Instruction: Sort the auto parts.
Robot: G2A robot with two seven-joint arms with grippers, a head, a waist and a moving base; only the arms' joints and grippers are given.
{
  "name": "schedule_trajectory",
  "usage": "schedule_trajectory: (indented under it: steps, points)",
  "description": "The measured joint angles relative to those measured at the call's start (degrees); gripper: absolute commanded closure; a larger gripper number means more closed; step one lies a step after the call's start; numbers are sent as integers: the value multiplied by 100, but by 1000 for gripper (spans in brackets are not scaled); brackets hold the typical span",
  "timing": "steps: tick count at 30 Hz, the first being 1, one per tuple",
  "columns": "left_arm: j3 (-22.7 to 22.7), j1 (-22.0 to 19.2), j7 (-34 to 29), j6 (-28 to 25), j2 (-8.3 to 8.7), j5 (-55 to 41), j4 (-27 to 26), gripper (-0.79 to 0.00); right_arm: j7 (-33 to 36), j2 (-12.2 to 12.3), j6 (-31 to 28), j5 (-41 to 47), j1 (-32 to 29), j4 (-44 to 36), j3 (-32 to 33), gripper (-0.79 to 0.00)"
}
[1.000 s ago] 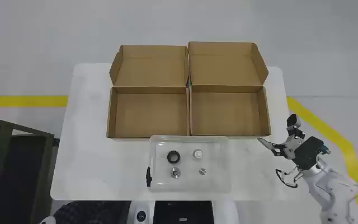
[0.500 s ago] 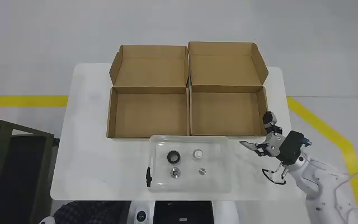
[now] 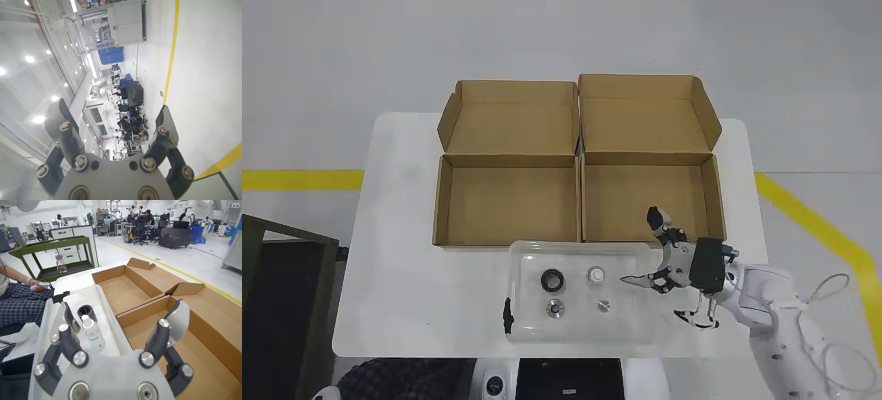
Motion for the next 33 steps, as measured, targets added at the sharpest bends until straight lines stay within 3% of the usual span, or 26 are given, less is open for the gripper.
schedule_trajectory:
  steps: [13, 25, 31, 33]
  points:
    - [0, 0, 0, 0, 0, 0, 0, -785, 319, 122, -58, -1062, 256, -326, -870, -785]
    - [0, 0, 0, 0, 0, 0, 0, -785, 355, 262, -58, -1772, 227, -345, -1077, -785]
    - [0, 0, 0, 0, 0, 0, 0, -785, 388, 310, -58, -1974, 225, -383, -1186, -708]
    - [0, 0, 0, 0, 0, 0, 0, -785, 403, 323, -58, -2008, 239, -375, -1229, -643]
